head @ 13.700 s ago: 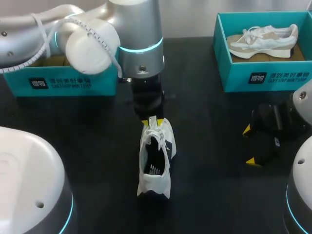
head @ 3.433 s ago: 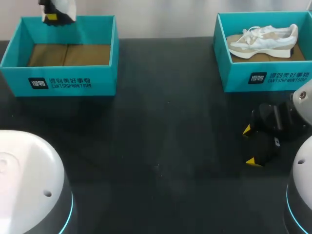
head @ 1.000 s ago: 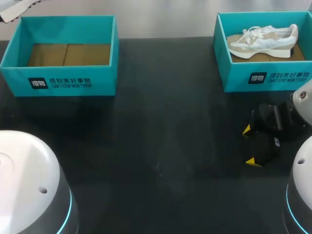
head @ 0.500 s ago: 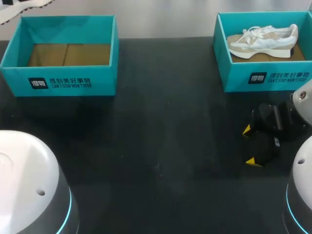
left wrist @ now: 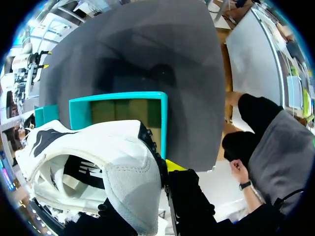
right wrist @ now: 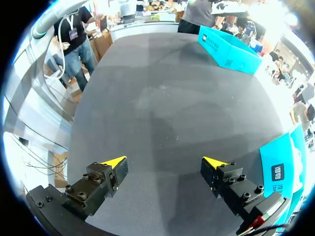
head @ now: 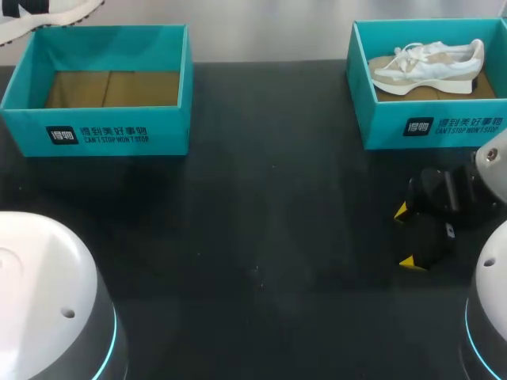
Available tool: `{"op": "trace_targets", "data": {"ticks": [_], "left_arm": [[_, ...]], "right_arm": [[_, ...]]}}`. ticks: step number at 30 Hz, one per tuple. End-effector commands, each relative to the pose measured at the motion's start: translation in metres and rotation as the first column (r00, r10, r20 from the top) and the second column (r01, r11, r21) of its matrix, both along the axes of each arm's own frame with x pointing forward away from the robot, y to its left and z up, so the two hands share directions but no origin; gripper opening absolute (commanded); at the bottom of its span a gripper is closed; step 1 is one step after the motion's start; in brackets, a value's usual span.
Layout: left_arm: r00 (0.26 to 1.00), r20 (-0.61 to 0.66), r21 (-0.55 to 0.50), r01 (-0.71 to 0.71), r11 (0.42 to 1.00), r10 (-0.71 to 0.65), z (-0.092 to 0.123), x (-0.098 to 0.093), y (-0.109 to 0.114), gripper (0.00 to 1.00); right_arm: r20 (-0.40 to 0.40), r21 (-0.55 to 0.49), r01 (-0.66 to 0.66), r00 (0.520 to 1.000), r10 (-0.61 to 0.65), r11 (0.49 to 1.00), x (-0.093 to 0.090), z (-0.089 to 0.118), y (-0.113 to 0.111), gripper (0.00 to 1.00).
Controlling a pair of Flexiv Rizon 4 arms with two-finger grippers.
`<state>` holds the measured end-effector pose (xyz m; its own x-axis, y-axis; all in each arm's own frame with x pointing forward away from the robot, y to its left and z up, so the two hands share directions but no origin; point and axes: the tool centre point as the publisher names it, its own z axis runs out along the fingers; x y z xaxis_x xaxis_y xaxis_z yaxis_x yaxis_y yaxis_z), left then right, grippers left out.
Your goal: Take the shoe out of the shoebox, open the shoe tongue, remove and reinsert the insole, then place the shoe into the shoebox
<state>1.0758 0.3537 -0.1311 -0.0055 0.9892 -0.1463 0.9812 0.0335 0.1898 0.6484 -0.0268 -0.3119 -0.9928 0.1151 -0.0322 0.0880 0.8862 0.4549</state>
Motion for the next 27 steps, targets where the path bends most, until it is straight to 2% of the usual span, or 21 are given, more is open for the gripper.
{"op": "trace_targets", "data": {"ticks": [1,11,16,24,27], "left_arm": [[0.998,0.024,0.015,0.062,0.998,-0.062,-0.002,0.001,0.002,0.00],[0.991,0.032,0.048,0.132,0.990,-0.134,-0.012,0.006,-0.002,0.00],[0.989,0.019,0.090,0.143,0.986,-0.145,-0.029,0.006,-0.013,0.00],[0.993,-0.001,0.122,0.117,0.986,-0.118,-0.049,0.013,-0.028,0.00],[0.996,-0.003,0.168,0.083,0.982,-0.084,-0.052,0.015,-0.028,0.00]], "right_arm": [[0.002,-0.002,0.001,1.000,-0.001,1.000,-0.002,0.000,0.000,1.00],[0.002,-0.002,0.001,1.000,-0.001,1.000,-0.002,0.000,0.000,1.00],[0.002,-0.002,0.001,1.000,-0.001,1.000,-0.002,0.000,0.000,1.00],[0.002,-0.002,0.001,1.000,-0.001,1.000,-0.002,0.000,0.000,1.00],[0.002,-0.002,0.001,1.000,-0.001,1.000,-0.002,0.000,0.000,1.00]]}}
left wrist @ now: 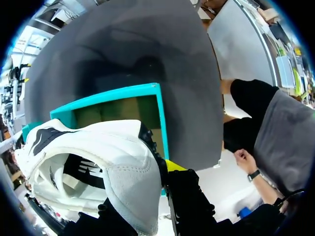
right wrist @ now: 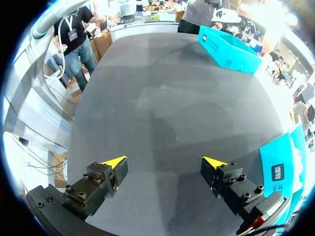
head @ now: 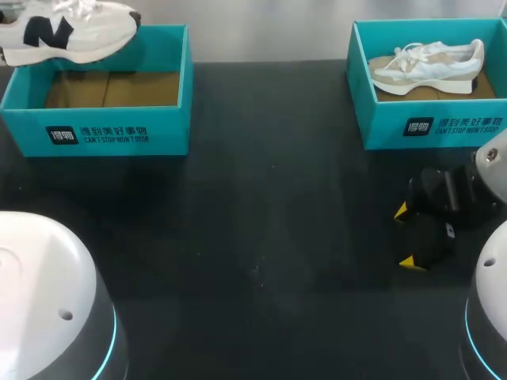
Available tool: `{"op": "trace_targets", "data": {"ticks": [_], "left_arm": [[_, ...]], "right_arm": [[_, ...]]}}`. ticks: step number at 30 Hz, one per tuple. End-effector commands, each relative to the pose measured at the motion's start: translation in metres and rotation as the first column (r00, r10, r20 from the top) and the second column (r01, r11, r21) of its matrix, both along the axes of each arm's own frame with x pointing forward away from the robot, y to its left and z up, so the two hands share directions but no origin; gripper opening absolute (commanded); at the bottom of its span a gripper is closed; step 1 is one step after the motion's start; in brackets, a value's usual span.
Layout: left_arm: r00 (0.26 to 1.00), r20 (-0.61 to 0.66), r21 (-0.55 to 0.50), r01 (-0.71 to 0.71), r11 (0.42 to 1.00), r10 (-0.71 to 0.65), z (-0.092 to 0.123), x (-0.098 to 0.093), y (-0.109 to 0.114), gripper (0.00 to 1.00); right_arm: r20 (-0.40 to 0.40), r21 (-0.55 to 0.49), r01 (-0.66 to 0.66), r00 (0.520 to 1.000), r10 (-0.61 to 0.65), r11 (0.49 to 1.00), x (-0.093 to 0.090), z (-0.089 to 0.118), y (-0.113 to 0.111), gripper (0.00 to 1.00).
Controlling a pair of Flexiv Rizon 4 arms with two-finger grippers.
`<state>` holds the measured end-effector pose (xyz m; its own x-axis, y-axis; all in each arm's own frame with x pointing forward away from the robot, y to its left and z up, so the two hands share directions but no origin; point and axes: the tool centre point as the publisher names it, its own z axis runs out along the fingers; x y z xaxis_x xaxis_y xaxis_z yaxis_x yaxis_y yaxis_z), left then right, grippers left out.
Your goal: Take the shoe out of the shoebox, open the shoe tongue, remove and reinsert the insole, then place the shoe into the shoebox
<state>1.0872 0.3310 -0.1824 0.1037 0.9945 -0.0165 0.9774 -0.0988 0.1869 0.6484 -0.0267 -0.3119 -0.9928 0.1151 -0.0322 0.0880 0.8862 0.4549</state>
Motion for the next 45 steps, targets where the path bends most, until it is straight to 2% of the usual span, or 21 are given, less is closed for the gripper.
{"op": "trace_targets", "data": {"ticks": [1,16,21,31,41,45], "left_arm": [[1.000,0.007,0.038,-0.025,0.999,0.025,-0.001,0.004,-0.005,0.00],[1.000,0.007,0.038,-0.025,0.999,0.025,-0.001,0.004,-0.005,0.00],[1.000,0.007,0.049,0.020,0.999,-0.021,-0.018,0.000,-0.015,0.00],[1.000,-0.011,0.069,0.027,0.997,-0.026,-0.045,-0.011,-0.009,0.00],[1.000,-0.008,0.099,0.027,0.995,-0.027,-0.056,0.002,-0.025,0.00],[1.000,-0.008,0.112,0.022,0.994,-0.022,-0.068,0.004,-0.027,0.00]], "right_arm": [[0.002,-0.002,0.001,1.000,-0.001,1.000,-0.002,0.000,0.000,1.00],[0.002,-0.002,0.001,1.000,-0.001,1.000,-0.002,0.000,0.000,1.00],[0.002,-0.002,0.001,1.000,-0.001,1.000,-0.002,0.000,0.000,1.00],[0.002,-0.002,0.001,1.000,-0.001,1.000,-0.002,0.000,0.000,1.00],[0.002,-0.002,0.001,1.000,-0.001,1.000,-0.002,0.000,0.000,1.00],[0.002,-0.002,0.001,1.000,-0.001,1.000,-0.002,0.000,0.000,1.00]]}}
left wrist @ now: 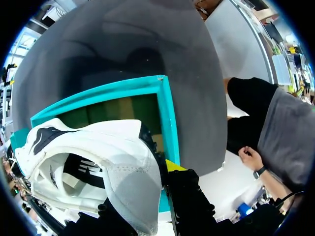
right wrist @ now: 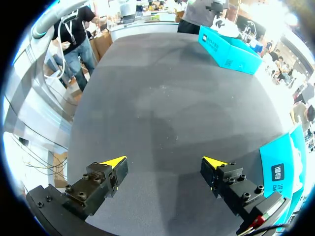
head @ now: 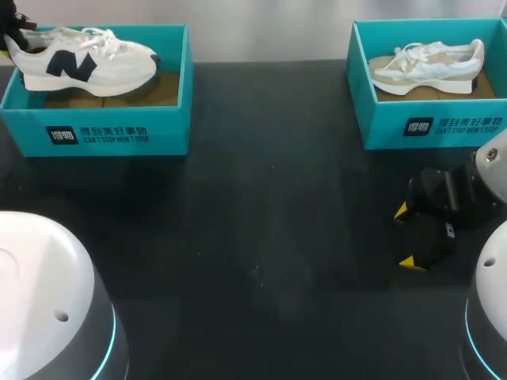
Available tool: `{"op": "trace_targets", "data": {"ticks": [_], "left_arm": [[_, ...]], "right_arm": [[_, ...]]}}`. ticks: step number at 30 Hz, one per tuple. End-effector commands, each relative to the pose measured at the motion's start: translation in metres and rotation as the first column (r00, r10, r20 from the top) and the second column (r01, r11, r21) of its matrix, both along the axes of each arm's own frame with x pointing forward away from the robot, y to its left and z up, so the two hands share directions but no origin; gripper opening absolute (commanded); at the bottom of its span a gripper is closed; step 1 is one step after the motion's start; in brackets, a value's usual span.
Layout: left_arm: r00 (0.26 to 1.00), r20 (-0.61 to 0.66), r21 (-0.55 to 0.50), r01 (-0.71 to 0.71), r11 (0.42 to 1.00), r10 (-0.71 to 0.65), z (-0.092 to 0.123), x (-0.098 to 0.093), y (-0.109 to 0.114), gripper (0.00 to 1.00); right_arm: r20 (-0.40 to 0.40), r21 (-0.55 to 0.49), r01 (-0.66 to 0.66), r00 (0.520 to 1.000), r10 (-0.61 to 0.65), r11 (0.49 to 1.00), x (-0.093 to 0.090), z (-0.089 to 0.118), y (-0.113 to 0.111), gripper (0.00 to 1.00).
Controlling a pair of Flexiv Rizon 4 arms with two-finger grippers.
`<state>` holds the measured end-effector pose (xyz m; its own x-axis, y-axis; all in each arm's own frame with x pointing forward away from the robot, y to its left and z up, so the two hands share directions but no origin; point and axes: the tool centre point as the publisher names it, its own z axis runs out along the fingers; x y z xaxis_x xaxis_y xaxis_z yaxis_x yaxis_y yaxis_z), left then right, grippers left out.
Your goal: Take the shoe out of the shoebox, open the shoe tongue, remove and reinsert the insole, then place the shoe into the shoebox
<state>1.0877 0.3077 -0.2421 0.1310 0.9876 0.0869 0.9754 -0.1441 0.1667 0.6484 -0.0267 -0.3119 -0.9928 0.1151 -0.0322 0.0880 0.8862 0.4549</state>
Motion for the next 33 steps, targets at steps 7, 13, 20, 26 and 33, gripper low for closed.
{"op": "trace_targets", "data": {"ticks": [7,13,20,26,33], "left_arm": [[0.998,-0.020,-0.017,-0.052,0.998,0.052,-0.020,0.007,-0.002,0.00],[0.998,-0.020,-0.017,-0.052,0.998,0.052,-0.020,0.007,-0.002,0.00],[0.998,-0.020,-0.017,-0.052,0.998,0.052,-0.020,0.007,-0.002,0.00],[0.998,-0.022,-0.012,-0.056,0.998,0.056,-0.038,0.009,-0.008,0.00],[0.994,-0.053,-0.008,-0.093,0.996,0.092,-0.049,0.018,-0.008,0.00]], "right_arm": [[0.002,-0.002,0.001,1.000,-0.001,1.000,-0.002,0.000,0.000,1.00],[0.002,-0.002,0.001,1.000,-0.001,1.000,-0.002,0.000,0.000,1.00],[0.002,-0.002,0.001,1.000,-0.001,1.000,-0.002,0.000,0.000,1.00],[0.002,-0.002,0.001,1.000,-0.001,1.000,-0.002,0.000,0.000,1.00],[0.002,-0.002,0.001,1.000,-0.001,1.000,-0.002,0.000,0.000,1.00]]}}
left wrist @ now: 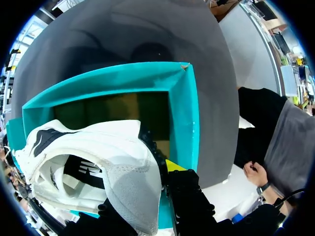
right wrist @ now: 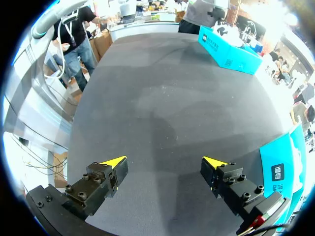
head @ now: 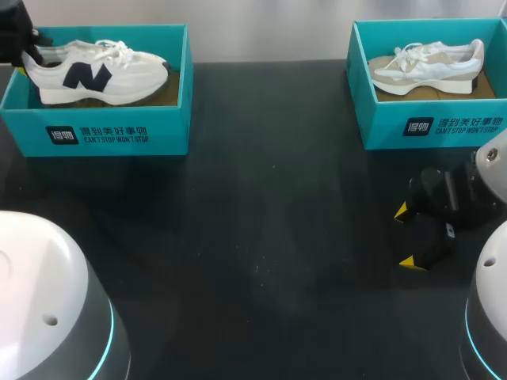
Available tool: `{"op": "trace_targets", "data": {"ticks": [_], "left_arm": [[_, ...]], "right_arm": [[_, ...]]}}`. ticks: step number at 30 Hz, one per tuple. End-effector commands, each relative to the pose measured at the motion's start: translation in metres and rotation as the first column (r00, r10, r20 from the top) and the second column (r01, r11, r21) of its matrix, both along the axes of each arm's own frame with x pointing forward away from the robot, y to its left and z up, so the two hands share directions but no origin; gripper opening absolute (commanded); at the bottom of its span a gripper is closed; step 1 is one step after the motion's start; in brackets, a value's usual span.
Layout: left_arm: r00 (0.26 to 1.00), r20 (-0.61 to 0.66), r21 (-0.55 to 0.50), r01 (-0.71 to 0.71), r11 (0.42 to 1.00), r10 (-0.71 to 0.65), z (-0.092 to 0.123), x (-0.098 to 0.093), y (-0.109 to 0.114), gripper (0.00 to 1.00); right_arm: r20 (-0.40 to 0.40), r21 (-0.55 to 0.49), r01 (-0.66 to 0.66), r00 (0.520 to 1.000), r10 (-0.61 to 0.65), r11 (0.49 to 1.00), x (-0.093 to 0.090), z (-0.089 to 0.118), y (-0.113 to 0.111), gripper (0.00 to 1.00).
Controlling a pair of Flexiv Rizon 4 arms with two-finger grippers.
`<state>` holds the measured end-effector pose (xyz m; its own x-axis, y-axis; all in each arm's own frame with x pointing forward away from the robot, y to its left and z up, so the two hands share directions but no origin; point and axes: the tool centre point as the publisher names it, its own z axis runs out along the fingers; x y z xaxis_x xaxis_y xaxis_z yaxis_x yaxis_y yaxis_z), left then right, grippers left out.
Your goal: Take the shoe out of the shoebox, open the shoe tongue, remove and reinsert the insole, then place the shoe into the shoebox
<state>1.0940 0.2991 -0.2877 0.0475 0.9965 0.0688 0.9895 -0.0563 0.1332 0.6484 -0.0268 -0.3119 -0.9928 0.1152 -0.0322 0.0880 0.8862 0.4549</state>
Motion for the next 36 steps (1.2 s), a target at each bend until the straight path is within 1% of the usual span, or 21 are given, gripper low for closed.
{"op": "trace_targets", "data": {"ticks": [1,5,8,15,25,36], "left_arm": [[1.000,-0.019,0.004,-0.006,1.000,0.006,-0.004,0.012,0.001,0.00],[1.000,-0.017,0.029,0.010,1.000,-0.009,-0.013,0.007,-0.001,0.00],[1.000,-0.025,0.030,0.013,0.999,-0.012,-0.018,0.002,-0.001,0.00],[0.999,-0.032,0.026,0.025,0.999,-0.024,-0.020,-0.009,0.002,0.00],[0.997,-0.054,0.034,0.057,0.998,-0.055,-0.030,-0.031,0.001,0.00],[0.996,-0.077,0.044,0.049,0.998,-0.045,-0.039,-0.036,-0.002,0.00]], "right_arm": [[0.002,-0.002,0.001,1.000,-0.001,1.000,-0.002,0.000,0.000,1.00],[0.002,-0.002,0.001,1.000,-0.001,1.000,-0.002,0.000,0.000,1.00],[0.002,-0.002,0.001,1.000,-0.001,1.000,-0.002,0.000,0.000,1.00],[0.002,-0.002,0.001,1.000,-0.001,1.000,-0.002,0.000,0.000,1.00],[0.002,-0.002,0.001,1.000,-0.001,1.000,-0.002,0.000,0.000,1.00],[0.002,-0.002,0.001,1.000,-0.001,1.000,-0.002,0.000,0.000,1.00]]}}
